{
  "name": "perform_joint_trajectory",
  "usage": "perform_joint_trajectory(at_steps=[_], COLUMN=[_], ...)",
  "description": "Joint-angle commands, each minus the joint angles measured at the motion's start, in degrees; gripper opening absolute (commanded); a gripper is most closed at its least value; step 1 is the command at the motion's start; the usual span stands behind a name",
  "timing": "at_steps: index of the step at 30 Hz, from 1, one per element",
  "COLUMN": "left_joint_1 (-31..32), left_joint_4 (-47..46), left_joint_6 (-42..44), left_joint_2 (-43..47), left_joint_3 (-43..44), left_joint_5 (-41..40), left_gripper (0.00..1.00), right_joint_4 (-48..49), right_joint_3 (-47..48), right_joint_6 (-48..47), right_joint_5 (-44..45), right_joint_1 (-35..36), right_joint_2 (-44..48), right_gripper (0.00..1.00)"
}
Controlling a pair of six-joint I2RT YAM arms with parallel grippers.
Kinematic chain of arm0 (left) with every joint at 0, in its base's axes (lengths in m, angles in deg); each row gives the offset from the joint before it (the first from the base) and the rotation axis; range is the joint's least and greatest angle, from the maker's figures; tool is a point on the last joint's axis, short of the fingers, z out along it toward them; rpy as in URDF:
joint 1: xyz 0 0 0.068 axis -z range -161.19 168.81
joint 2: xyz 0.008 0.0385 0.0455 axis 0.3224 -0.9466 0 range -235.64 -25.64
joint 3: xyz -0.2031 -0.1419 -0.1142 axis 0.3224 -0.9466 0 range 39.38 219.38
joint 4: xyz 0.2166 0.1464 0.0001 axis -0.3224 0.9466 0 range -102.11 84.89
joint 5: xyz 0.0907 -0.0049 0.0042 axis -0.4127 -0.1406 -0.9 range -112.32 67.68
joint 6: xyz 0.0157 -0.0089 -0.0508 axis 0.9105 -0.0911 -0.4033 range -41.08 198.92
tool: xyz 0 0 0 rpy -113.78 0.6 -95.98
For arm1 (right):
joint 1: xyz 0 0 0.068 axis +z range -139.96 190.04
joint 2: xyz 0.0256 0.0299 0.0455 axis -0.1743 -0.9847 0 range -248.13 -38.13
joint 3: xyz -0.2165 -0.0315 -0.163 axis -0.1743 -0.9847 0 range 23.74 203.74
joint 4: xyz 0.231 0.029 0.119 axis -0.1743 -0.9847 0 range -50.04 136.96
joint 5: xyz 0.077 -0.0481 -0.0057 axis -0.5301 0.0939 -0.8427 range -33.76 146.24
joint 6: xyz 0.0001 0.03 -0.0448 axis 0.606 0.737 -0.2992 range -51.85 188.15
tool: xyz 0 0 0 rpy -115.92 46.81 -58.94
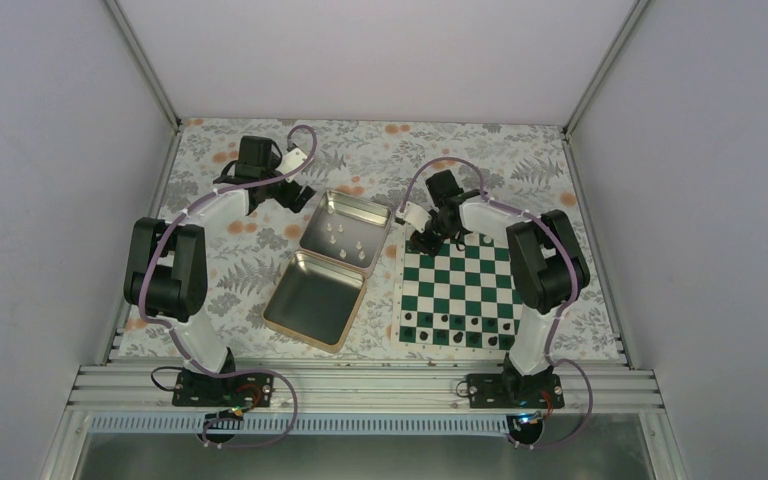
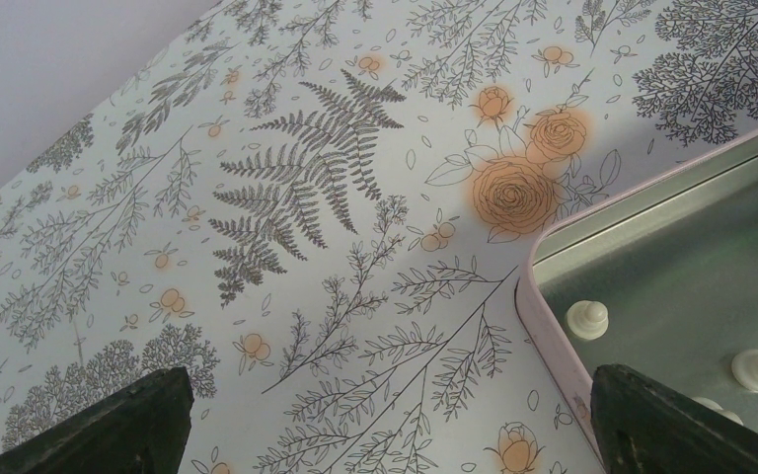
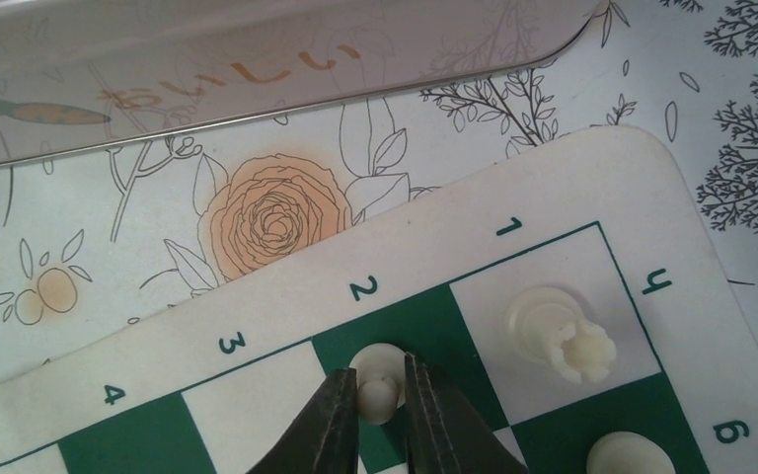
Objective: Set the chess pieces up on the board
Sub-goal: Place the chess piece on the chessboard.
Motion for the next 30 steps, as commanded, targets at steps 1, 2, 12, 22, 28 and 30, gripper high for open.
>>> perform_joint_trajectory(at_steps=[1, 2, 12, 22, 28, 30], left_joint_1=[0.2, 0.2, 0.2, 0.2, 0.2, 0.2], left_joint_4=[-0.3, -0.3, -0.2, -0.1, -0.5, -0.4], left_joint_6=[0.0, 0.0, 0.1, 0.0, 0.2, 0.1], left_joint_2=[0.3, 0.3, 0.6, 1.1, 2.0, 2.2], left_joint_3=[0.9, 1.0, 1.0, 1.0, 0.5, 0.7], left_joint_5=[1.0, 0.9, 1.0, 1.1, 0.6, 0.7], left_gripper=[1.0, 1.0, 1.0, 1.0, 1.0, 1.0], right_joint_4=[-0.1, -0.1, -2.1, -8.5, -8.3, -9.6], right_joint_3=[1.4, 1.4, 3.2, 14.3, 23.5, 28.4], right_joint_6=[-0.9, -0.8, -0.6, -0.5, -0.6, -0.8], right_joint_5=[0.0, 0.0, 0.2, 0.8, -1.4, -2.8], right_joint_1=[-0.4, -0.4, 0.3, 4.1, 7.3, 8.5], right_joint_2=[-0.4, -0.4, 2.1, 3.8, -0.6, -4.0], right_gripper=[0.16, 0.16, 0.17, 0.18, 0.18, 0.18])
